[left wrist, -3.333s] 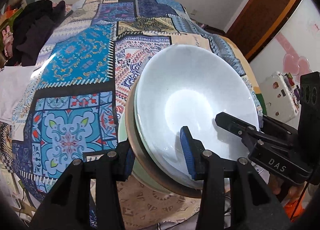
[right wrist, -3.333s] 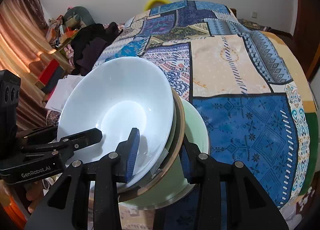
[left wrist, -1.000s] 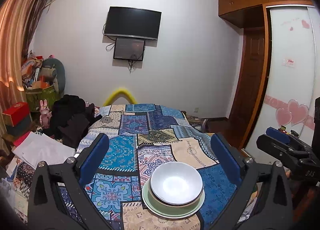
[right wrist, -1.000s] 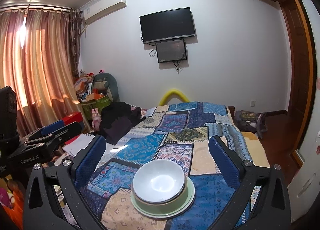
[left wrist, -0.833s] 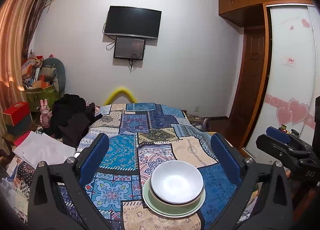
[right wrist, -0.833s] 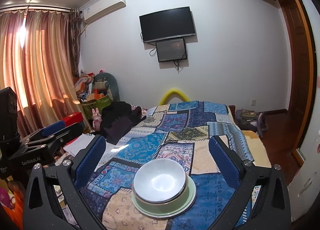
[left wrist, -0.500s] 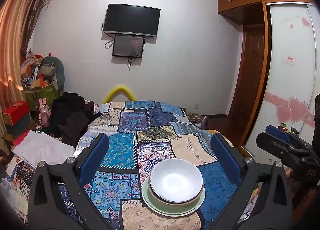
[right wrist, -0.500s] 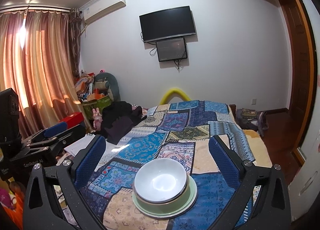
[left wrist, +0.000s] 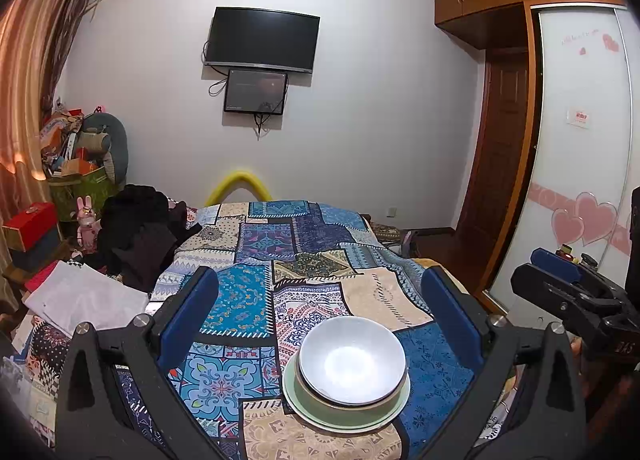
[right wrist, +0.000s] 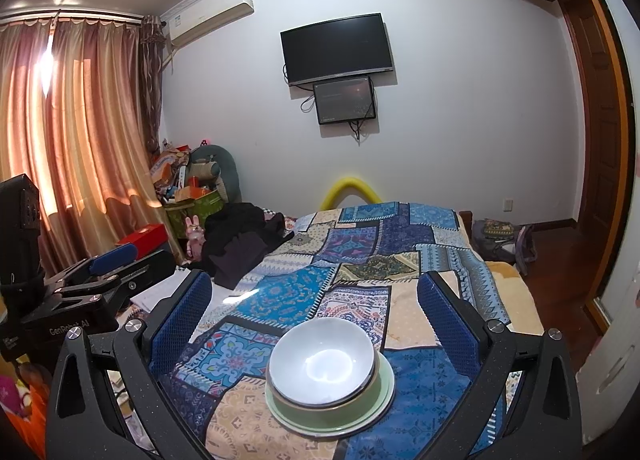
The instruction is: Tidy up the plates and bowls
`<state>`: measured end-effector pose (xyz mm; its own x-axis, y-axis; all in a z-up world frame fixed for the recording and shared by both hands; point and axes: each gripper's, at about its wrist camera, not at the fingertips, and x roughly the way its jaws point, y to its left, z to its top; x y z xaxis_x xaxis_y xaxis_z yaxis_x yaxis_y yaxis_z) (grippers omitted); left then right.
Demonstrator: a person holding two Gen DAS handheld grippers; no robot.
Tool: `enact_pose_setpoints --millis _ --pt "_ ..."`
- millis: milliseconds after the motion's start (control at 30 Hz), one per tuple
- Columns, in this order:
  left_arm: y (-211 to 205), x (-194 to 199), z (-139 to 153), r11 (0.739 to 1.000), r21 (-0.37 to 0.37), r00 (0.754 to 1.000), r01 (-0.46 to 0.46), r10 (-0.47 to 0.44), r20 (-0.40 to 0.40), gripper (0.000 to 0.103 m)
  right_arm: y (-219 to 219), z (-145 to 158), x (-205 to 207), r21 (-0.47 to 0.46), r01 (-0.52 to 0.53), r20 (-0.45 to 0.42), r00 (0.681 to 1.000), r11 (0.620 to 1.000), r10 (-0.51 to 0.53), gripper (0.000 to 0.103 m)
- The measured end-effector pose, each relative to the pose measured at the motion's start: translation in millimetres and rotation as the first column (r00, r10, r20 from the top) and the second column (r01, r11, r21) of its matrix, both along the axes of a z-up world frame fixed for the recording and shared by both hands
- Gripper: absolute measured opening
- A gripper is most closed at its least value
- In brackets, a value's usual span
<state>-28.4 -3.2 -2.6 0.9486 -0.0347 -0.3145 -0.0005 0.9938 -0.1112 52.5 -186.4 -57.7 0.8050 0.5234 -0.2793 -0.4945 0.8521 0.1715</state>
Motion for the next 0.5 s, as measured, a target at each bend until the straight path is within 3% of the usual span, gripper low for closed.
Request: enact_pose_setpoints --millis 500 --pt "2.3 0.4 -1.4 1.000 -0.003 1.000 0.012 -0.012 -0.008 0.103 0.1 0.4 -0.1 0.000 -0.002 0.000 1.000 1.000 0.002 0.102"
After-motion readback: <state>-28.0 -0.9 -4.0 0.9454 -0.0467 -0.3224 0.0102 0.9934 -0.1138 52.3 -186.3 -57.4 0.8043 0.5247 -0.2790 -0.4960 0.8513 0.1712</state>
